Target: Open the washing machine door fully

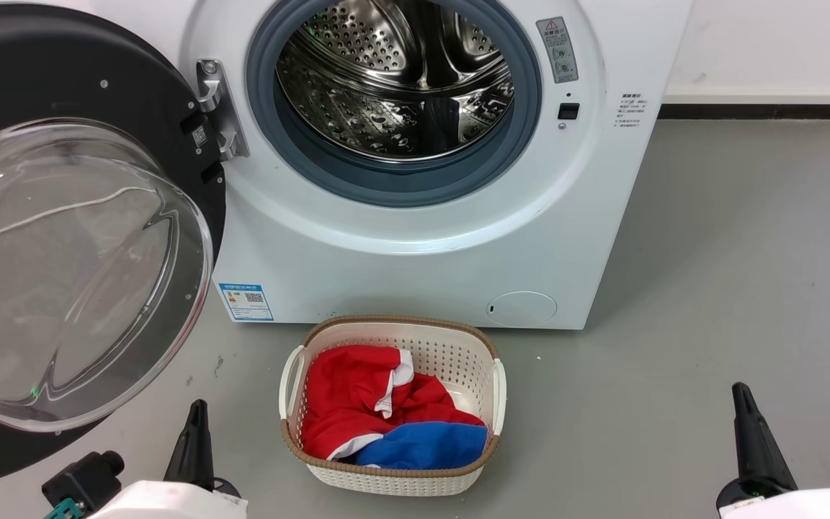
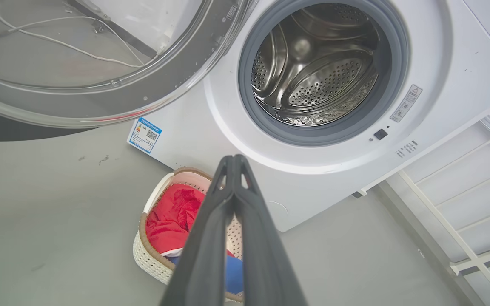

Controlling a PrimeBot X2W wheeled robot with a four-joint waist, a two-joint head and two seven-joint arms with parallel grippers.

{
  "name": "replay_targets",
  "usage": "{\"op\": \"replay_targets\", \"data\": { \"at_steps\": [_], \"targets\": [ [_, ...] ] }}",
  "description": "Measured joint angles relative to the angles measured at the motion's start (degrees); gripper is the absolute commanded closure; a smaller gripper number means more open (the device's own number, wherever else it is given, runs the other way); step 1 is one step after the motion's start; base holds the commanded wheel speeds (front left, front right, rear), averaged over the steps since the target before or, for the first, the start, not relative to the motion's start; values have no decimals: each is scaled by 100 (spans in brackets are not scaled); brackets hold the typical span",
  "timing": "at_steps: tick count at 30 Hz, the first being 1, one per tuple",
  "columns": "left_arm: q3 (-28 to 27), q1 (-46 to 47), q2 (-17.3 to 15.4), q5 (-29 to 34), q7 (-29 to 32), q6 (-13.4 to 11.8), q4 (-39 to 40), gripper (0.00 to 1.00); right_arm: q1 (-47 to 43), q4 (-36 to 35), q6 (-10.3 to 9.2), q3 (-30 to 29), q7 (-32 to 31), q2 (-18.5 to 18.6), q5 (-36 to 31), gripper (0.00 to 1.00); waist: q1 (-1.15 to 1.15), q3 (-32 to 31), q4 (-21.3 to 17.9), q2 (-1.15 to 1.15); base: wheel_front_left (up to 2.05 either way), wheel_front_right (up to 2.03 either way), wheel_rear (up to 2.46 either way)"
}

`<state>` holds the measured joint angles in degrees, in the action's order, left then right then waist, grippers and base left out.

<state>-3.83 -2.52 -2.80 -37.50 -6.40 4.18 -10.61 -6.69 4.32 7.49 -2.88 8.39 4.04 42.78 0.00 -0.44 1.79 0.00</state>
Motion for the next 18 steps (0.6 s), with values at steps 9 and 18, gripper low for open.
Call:
{"op": "replay_targets", "data": {
  "at_steps": [9, 18],
  "targets": [
    [-33, 116, 0, -757, 176, 37, -54, 100, 165, 137, 0, 1, -168, 20, 732, 100, 0, 6, -18, 0, 0, 0, 0],
    [-66, 214, 0, -1444, 343, 87, -92, 100, 305, 255, 0, -1, -324, 33, 1378, 100, 0, 12, -35, 0, 0, 0, 0]
  ]
}}
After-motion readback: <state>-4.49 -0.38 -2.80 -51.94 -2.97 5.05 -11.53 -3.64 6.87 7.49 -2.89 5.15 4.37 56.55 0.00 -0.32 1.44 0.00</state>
